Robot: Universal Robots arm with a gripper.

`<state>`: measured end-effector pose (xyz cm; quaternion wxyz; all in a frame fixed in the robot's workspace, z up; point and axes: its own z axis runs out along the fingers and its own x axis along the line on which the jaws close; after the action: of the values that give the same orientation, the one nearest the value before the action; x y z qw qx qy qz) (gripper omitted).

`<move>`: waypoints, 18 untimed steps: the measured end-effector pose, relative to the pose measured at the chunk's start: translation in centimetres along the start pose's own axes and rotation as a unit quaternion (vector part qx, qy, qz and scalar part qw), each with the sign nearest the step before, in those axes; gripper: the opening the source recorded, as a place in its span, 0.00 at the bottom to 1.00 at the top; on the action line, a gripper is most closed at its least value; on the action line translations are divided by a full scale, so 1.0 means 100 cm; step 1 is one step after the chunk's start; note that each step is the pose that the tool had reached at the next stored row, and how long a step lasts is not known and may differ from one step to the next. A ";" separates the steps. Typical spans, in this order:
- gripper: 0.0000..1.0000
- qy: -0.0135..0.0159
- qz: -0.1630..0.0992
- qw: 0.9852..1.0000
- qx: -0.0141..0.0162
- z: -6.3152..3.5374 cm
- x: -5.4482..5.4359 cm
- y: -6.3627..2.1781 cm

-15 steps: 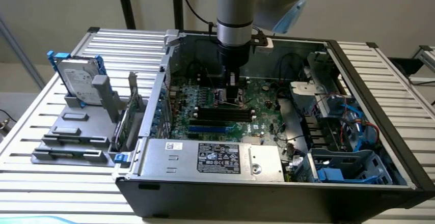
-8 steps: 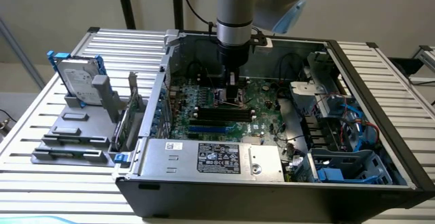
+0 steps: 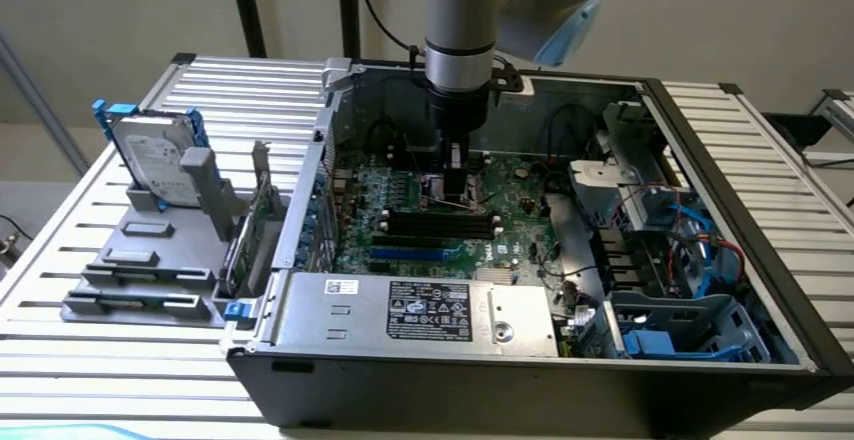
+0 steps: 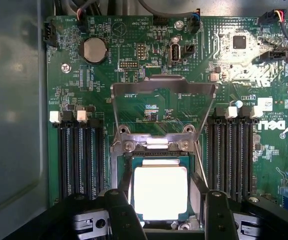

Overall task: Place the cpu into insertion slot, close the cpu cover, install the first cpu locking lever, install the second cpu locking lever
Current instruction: 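Place the cpu into insertion slot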

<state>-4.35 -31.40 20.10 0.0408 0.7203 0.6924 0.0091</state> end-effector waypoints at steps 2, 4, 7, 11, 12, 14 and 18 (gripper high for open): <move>0.55 -0.001 0.000 1.000 0.000 0.0006 0.002 -0.0002; 0.55 -0.002 0.000 1.000 0.000 0.0012 0.003 -0.0003; 0.55 -0.005 0.000 1.000 0.000 0.0023 0.003 -0.0004; 0.55 -0.007 -0.001 1.000 0.000 0.0038 0.003 -0.0005; 0.55 -0.008 0.000 1.000 0.000 0.0040 0.003 -0.0006; 0.55 -0.008 -0.001 1.000 0.000 0.0043 0.004 -0.0006; 0.55 -0.009 -0.001 1.000 0.000 0.0048 0.006 -0.0007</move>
<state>-4.36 -30.83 19.60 0.0475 0.7199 0.6924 0.0027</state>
